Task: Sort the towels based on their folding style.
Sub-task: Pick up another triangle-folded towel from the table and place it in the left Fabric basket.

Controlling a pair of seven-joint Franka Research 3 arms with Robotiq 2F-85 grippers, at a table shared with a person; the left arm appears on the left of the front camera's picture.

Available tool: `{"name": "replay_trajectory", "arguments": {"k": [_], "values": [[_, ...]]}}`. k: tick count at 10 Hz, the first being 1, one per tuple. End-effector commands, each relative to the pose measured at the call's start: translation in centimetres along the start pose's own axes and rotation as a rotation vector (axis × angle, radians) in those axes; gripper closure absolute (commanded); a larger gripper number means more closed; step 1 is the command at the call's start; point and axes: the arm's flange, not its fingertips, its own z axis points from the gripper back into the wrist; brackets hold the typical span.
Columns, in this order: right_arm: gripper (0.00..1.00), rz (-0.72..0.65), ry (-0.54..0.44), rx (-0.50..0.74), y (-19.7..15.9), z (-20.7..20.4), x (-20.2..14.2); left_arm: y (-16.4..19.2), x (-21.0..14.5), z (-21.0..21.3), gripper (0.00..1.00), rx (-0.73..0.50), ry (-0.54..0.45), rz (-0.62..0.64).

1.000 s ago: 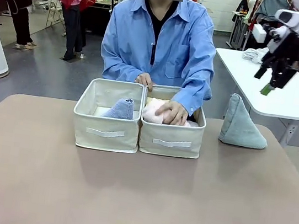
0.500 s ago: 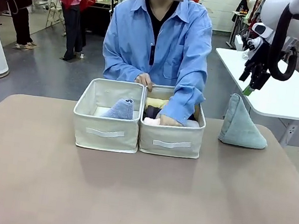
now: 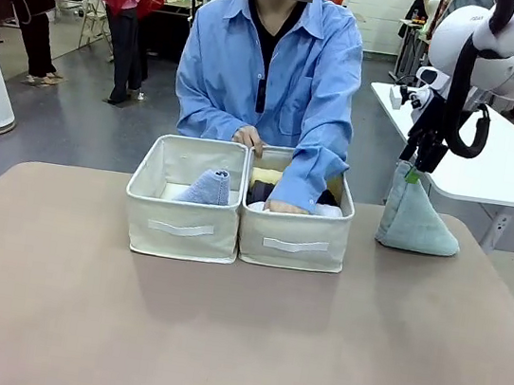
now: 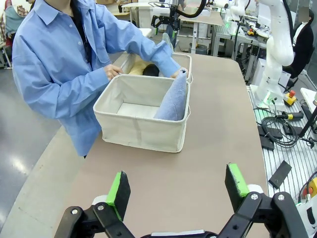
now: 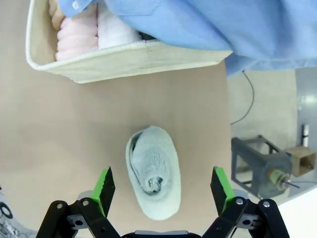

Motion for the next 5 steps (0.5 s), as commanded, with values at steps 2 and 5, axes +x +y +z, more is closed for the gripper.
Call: {"name": "replay_trajectory", "arguments": {"k": [2, 5], "values": [[0.00, -0.016, 0.039, 0.014, -0.1, -0.9, 0.0, -0.2, 0.0, 0.1, 0.00, -0.001, 0.004, -0.001], [0.00, -0.017, 0.061, 0.067, 0.0, -2.5, -0.2, -0.2, 0.0, 0.1, 0.00, -0.001, 0.004, -0.001]]}}
